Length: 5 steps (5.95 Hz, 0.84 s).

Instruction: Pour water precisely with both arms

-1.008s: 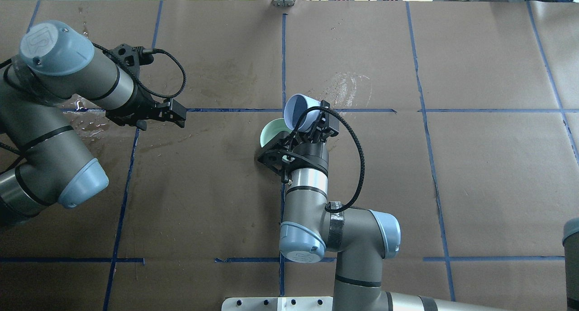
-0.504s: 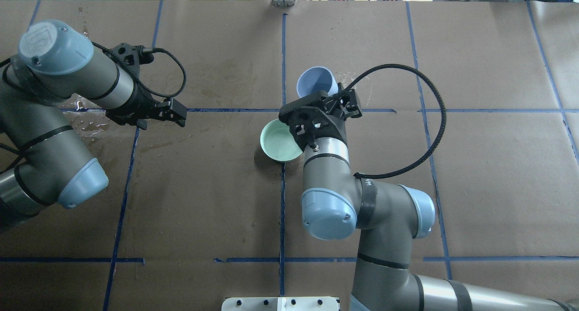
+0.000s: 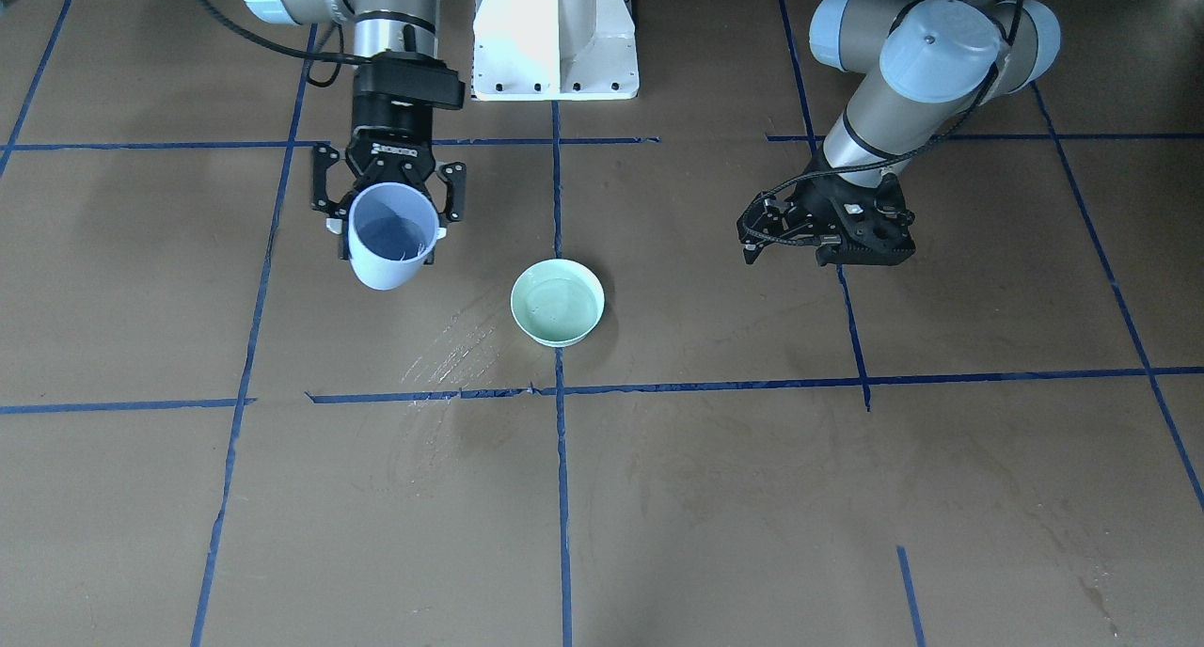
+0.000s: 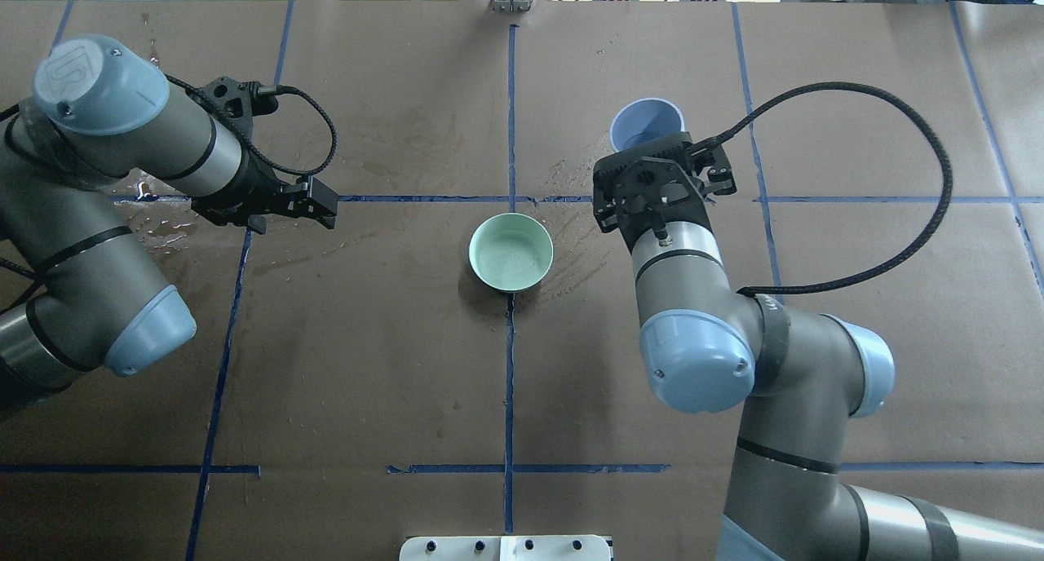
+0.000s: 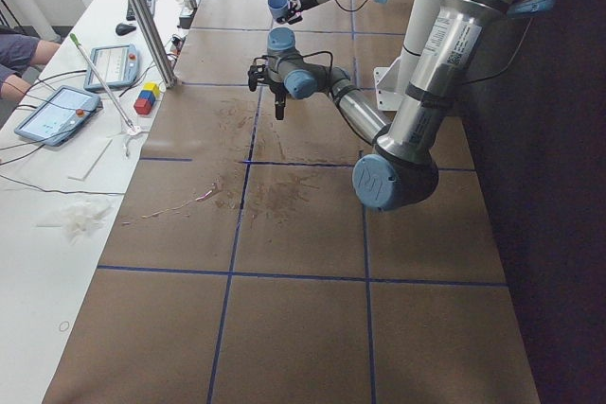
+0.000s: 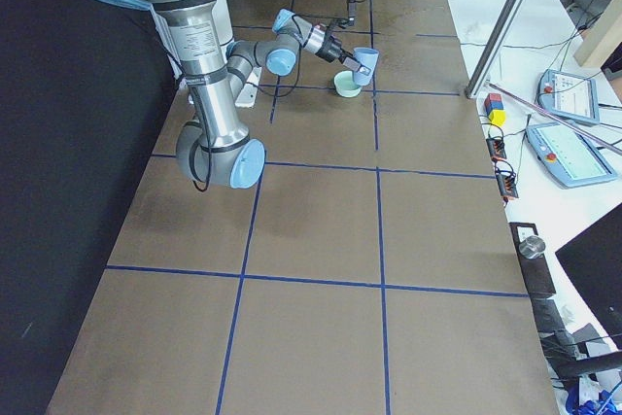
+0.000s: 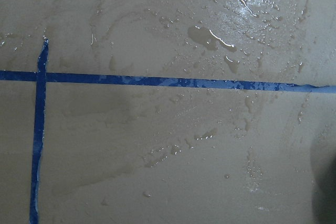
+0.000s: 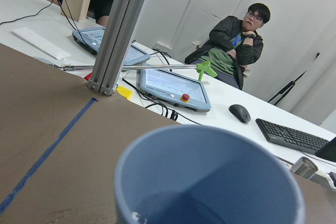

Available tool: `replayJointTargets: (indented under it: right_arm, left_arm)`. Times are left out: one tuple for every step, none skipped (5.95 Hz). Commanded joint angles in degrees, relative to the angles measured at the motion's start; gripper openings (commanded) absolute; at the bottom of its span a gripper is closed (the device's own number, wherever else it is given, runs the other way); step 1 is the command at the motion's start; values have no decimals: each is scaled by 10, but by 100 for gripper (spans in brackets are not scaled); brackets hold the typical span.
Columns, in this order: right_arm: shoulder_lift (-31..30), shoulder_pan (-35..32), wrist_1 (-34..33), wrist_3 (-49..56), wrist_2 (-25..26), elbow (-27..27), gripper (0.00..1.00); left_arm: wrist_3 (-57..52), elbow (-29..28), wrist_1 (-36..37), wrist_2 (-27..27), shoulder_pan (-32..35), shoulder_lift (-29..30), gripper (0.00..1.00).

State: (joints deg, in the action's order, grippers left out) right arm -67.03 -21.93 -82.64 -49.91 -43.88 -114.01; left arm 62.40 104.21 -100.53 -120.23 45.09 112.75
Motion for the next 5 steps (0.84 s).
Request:
replayJointTargets:
  right_arm:
    - [-47, -36, 0, -81, -33, -25, 0]
    - [-67, -70, 0, -151, -83, -32, 0]
    - [-113, -88, 0, -170, -90, -52, 0]
    - [-153, -99, 0, -196, -95, -65, 0]
    - [-188, -108, 5, -220, -95, -68, 0]
  left_arm:
    - [0, -1, 0, 0, 0, -1, 100]
    - [0, 0, 0, 0, 0, 0, 100]
    - [0, 0, 0, 0, 0, 0, 100]
    - [0, 0, 0, 0, 0, 0, 100]
    - [0, 0, 0, 0, 0, 0, 100]
